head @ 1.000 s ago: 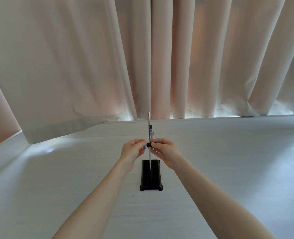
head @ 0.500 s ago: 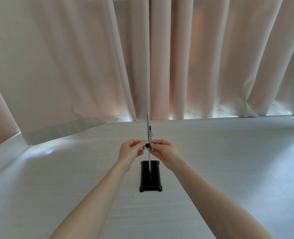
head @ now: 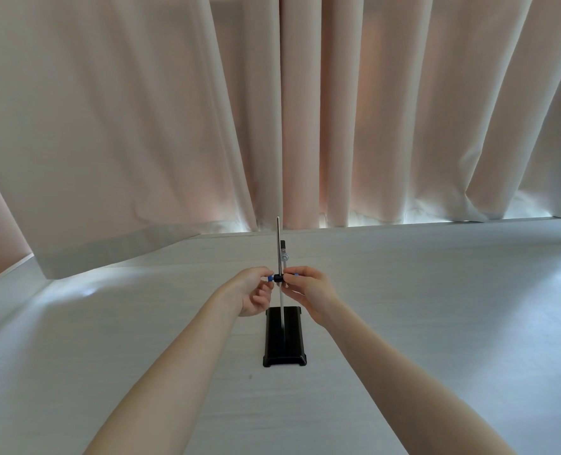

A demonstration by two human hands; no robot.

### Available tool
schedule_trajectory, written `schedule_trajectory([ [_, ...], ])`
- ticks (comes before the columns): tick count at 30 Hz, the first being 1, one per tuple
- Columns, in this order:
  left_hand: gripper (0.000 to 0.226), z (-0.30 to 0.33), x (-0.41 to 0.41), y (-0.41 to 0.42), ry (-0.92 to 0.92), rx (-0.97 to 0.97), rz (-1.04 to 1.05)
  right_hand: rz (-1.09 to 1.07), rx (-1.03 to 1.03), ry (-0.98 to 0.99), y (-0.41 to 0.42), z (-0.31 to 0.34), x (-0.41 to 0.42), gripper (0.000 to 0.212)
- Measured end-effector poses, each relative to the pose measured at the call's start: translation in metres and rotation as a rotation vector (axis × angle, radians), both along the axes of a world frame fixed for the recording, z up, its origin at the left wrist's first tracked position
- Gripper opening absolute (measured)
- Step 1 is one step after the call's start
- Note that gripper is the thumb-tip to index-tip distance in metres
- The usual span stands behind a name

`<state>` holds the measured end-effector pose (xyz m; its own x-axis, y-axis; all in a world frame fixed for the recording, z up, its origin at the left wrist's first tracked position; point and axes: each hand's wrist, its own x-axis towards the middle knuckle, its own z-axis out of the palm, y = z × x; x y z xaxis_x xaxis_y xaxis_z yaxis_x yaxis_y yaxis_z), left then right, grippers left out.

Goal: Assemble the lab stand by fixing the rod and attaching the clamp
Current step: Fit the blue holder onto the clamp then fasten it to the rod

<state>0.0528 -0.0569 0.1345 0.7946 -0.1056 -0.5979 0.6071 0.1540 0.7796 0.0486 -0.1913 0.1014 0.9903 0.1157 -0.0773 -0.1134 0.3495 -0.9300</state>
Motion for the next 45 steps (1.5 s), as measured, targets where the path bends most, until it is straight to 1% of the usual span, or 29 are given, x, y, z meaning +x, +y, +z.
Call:
schedule_trajectory([
  [3, 0.029, -0.003, -0.001, 0.000, -0.120, -0.015, 0.016, -0.030, 0.019, -0.008, 0.002, -0.002, 0.001, 0.010],
  [8, 0.024, -0.012, -0.003, 0.011, -0.381, 0.140, -0.149, -0.035, 0.016, -0.020, 0.003, -0.004, 0.002, 0.009],
  [13, 0.020, -0.022, -0.003, 0.015, -0.540, 0.202, -0.206, -0.030, 0.024, -0.026, 0.003, -0.004, 0.001, 0.010],
  [17, 0.018, -0.026, -0.005, 0.015, -0.637, 0.318, -0.210, -0.031, 0.018, -0.019, 0.003, -0.004, 0.000, 0.010],
  [19, 0.018, -0.028, -0.006, 0.012, -0.641, 0.384, -0.185, -0.034, -0.006, -0.019, 0.003, -0.003, 0.000, 0.008],
  [21, 0.019, -0.027, -0.006, 0.008, -0.604, 0.385, -0.150, -0.068, -0.041, 0.018, 0.003, -0.001, 0.001, 0.004],
  [23, 0.021, -0.026, -0.006, 0.006, -0.553, 0.344, -0.116, -0.094, -0.142, 0.113, 0.000, 0.003, 0.002, 0.017],
  [25, 0.023, -0.025, -0.006, 0.006, -0.536, 0.324, -0.107, -0.053, -0.298, 0.189, -0.004, 0.006, 0.003, 0.027],
  [27, 0.022, -0.025, -0.006, 0.007, -0.556, 0.344, -0.135, -0.005, -0.352, 0.236, -0.004, 0.007, 0.006, 0.034],
  [30, 0.022, -0.025, -0.007, 0.009, -0.610, 0.398, -0.164, 0.041, -0.337, 0.308, -0.003, 0.008, 0.013, 0.037],
  [33, 0.021, -0.026, -0.009, 0.009, -0.670, 0.460, -0.171, 0.114, -0.220, 0.424, -0.006, 0.011, 0.016, 0.040],
  [35, 0.020, -0.027, -0.009, 0.009, -0.687, 0.455, -0.173, 0.142, -0.148, 0.502, -0.006, 0.014, 0.017, 0.042],
  [38, 0.019, -0.029, -0.007, 0.008, -0.692, 0.437, -0.166, 0.139, -0.130, 0.564, -0.005, 0.018, 0.018, 0.045],
  [42, 0.019, -0.031, -0.006, 0.008, -0.694, 0.442, -0.169, 0.138, -0.113, 0.566, -0.006, 0.018, 0.021, 0.047],
  [45, 0.015, -0.031, -0.008, 0.007, -0.672, 0.480, -0.147, 0.143, -0.124, 0.492, -0.006, 0.011, 0.021, 0.042],
])
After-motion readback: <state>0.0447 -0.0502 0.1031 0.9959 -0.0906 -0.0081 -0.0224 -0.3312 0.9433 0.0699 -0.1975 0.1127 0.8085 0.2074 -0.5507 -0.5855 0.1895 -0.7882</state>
